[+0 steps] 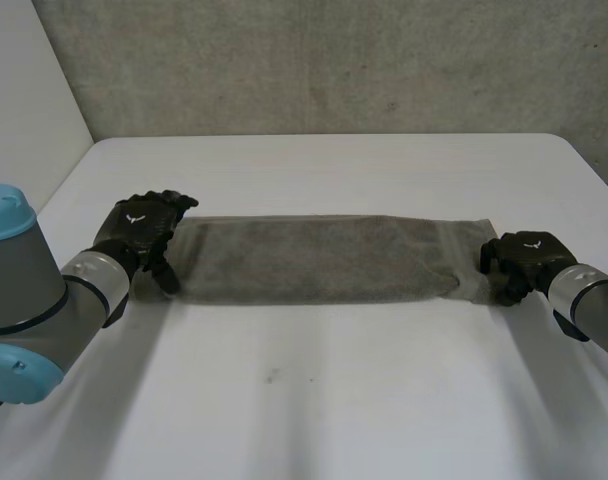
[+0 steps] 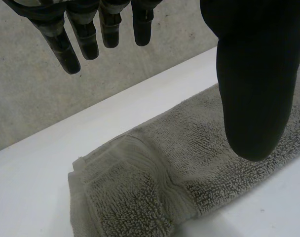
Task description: Fold the towel.
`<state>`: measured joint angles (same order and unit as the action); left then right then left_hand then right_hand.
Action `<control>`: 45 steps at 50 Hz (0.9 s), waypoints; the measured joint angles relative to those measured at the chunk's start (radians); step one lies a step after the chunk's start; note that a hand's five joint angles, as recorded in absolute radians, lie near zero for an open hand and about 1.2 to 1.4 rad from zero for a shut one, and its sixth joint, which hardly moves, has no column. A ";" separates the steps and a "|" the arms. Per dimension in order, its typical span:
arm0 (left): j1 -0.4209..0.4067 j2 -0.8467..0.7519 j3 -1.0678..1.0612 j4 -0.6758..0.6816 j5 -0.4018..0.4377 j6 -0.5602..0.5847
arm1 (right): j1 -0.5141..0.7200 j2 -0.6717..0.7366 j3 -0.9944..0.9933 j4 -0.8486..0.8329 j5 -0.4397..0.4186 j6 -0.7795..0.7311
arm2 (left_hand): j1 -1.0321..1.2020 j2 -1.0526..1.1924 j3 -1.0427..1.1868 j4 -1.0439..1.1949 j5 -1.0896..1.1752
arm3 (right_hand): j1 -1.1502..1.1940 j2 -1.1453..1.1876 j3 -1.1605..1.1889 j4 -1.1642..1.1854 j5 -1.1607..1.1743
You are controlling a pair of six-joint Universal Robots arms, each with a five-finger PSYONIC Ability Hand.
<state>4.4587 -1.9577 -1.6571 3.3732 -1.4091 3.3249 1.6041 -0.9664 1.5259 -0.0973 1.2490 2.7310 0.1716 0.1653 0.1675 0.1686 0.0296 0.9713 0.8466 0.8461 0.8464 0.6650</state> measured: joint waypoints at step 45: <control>-0.001 0.048 -0.015 -0.003 -0.001 0.001 | 0.235 -0.024 -0.432 0.092 0.037 -0.096 | 0.000 0.000 0.000 0.000 0.000 | 0.418 0.367 0.370 0.371 0.368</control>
<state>4.4578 -1.9097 -1.6722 3.3701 -1.4103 3.3257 1.8387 -0.9904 1.0938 -0.0057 1.2859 2.6346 0.1716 0.1650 0.1675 0.1685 0.0297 1.3890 1.2134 1.2161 1.2170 1.0332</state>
